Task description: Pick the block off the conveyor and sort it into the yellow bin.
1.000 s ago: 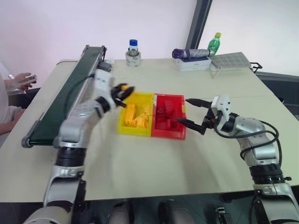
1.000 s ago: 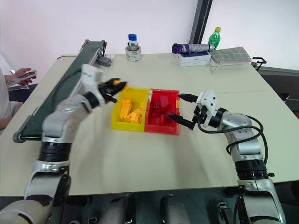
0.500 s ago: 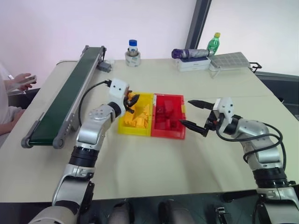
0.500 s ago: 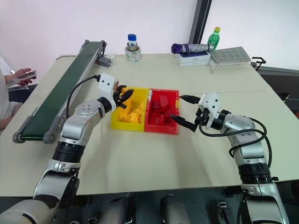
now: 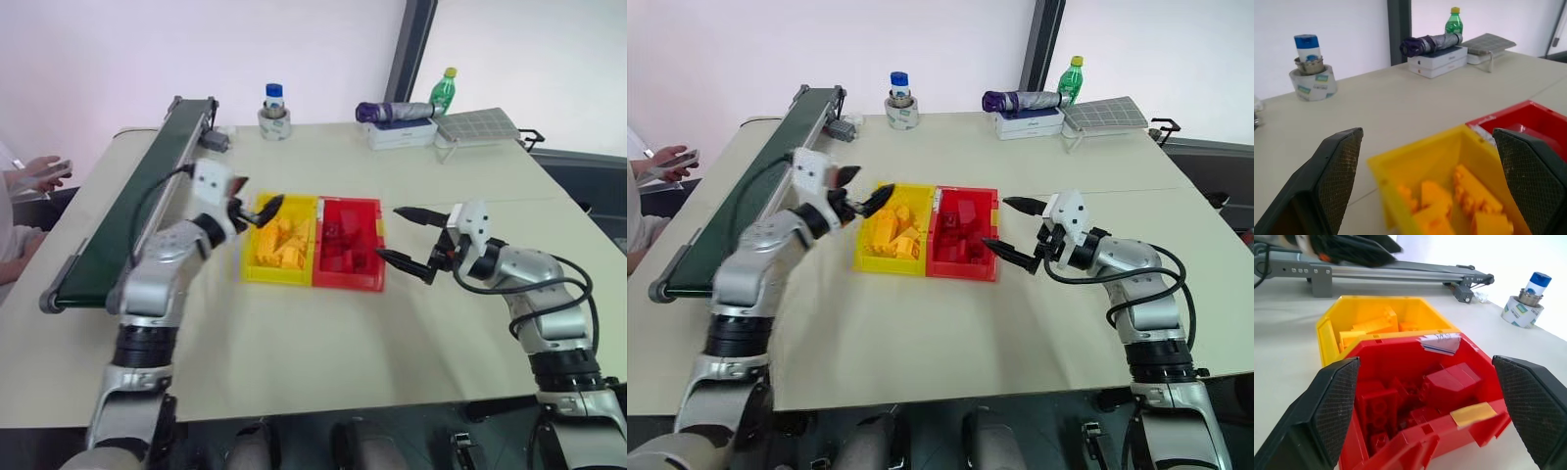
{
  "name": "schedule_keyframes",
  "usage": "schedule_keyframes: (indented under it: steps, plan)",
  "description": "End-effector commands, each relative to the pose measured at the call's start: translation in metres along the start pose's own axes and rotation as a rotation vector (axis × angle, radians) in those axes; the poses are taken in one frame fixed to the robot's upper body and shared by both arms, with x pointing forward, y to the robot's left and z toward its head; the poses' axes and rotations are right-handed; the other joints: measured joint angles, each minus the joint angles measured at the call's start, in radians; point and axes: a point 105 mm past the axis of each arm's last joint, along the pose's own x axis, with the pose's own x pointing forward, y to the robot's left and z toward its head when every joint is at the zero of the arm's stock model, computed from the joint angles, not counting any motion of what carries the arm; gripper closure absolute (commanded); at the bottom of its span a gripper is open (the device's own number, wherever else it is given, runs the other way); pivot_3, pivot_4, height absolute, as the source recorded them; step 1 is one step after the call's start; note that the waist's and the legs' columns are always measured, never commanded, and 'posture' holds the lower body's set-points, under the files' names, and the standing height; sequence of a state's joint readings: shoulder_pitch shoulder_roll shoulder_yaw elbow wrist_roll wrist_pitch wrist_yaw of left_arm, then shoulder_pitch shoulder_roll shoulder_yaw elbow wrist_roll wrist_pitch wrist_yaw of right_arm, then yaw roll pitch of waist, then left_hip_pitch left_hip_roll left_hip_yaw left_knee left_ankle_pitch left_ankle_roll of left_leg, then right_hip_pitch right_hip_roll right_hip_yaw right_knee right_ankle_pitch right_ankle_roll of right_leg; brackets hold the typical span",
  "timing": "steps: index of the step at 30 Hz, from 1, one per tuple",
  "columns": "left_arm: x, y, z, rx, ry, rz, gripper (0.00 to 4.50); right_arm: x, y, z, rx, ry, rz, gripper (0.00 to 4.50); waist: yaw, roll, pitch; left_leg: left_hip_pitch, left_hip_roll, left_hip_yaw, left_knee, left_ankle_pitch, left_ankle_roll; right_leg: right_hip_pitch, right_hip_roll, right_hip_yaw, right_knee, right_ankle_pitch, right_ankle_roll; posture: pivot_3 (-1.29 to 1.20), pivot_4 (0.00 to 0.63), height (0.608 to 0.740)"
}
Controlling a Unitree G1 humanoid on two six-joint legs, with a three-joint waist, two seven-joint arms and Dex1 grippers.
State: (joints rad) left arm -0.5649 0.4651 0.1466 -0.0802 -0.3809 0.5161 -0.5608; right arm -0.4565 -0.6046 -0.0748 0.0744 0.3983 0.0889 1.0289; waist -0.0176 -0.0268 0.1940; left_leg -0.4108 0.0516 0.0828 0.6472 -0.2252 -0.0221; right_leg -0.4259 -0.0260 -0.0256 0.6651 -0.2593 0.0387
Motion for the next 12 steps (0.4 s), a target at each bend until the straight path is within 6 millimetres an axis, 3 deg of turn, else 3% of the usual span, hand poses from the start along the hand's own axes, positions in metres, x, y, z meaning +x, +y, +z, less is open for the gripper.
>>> schedule_keyframes:
  steps: [1, 5, 9, 12]
  plan:
    - [-0.027, 0.006, 0.026, 0.045, -0.064, -0.053, 0.06, 0.000, -0.004, 0.014, -0.036, -0.037, 0.007, 0.00, 0.002, 0.000, 0.000, 0.000, 0.000, 0.000, 0.000, 0.000, 0.000, 0.000, -0.001, 0.000, 0.000, 0.000, 0.000, 0.00, 0.150, 0.740]
    - [-0.071, 0.017, 0.010, 0.098, 0.061, -0.119, 0.06, -0.004, -0.004, 0.010, -0.035, -0.022, 0.011, 0.00, 0.003, 0.000, 0.000, 0.000, 0.000, 0.001, 0.000, -0.001, 0.001, 0.000, -0.002, 0.000, -0.001, 0.000, 0.000, 0.00, 0.150, 0.740]
    - [-0.103, 0.044, 0.004, 0.115, 0.137, -0.042, 0.06, 0.000, -0.002, 0.010, -0.025, -0.030, 0.022, 0.00, 0.007, 0.000, 0.000, 0.000, 0.000, 0.000, 0.000, -0.001, 0.001, 0.000, -0.002, 0.000, -0.001, -0.002, -0.003, 0.00, 0.150, 0.740]
    - [-0.123, 0.053, -0.004, 0.128, 0.186, -0.020, 0.06, 0.002, -0.003, 0.009, -0.024, -0.034, 0.028, 0.00, 0.005, 0.000, 0.000, 0.000, 0.000, 0.001, 0.000, -0.001, 0.001, 0.000, -0.003, 0.000, -0.001, -0.002, -0.004, 0.00, 0.150, 0.740]
